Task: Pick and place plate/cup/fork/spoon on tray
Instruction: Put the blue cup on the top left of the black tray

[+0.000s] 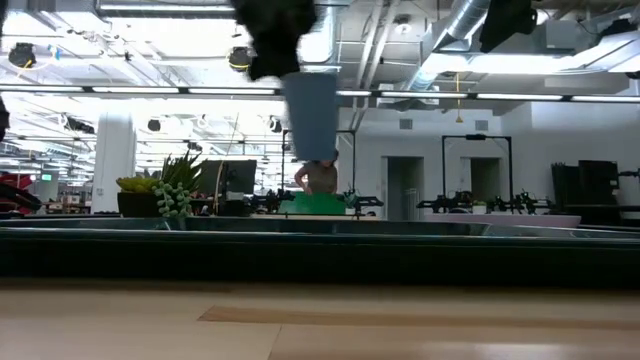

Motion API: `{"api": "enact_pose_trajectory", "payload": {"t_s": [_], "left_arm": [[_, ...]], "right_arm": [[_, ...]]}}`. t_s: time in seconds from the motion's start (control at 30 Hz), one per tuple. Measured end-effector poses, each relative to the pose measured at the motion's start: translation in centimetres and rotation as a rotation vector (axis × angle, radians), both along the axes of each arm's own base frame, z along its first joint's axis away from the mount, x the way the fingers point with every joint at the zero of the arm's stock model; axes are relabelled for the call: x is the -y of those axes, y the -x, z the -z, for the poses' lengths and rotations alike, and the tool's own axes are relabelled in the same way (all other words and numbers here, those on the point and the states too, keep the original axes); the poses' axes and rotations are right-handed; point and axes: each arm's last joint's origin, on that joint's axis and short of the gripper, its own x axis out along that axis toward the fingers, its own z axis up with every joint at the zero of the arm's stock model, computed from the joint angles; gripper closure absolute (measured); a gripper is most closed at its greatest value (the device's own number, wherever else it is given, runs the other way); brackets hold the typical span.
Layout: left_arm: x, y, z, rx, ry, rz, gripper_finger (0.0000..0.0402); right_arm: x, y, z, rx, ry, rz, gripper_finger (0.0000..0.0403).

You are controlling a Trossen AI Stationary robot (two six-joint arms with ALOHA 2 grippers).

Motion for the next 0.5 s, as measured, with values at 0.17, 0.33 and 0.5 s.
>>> {"api": "enact_pose_trajectory", "payload": {"t_s": [0.17,0.33,0.5], "left_arm": [[1.4,5.8,2.6,-0.004,0.018,-0.181,0.0401],[2.5,9.1,5.6,-0.001,-0.015,-0.308,0.0401],[2.5,10.0,7.7,-0.057,-0.002,-0.335,0.0401]], "right_arm": [[0.0,0.0,0.0,0.0,0.001,-0.001,0.0266],[0.0,0.0,0.0,-0.002,0.01,-0.015,0.0266],[0.0,0.0,0.0,-0.003,0.014,-0.021,0.0268]]}}
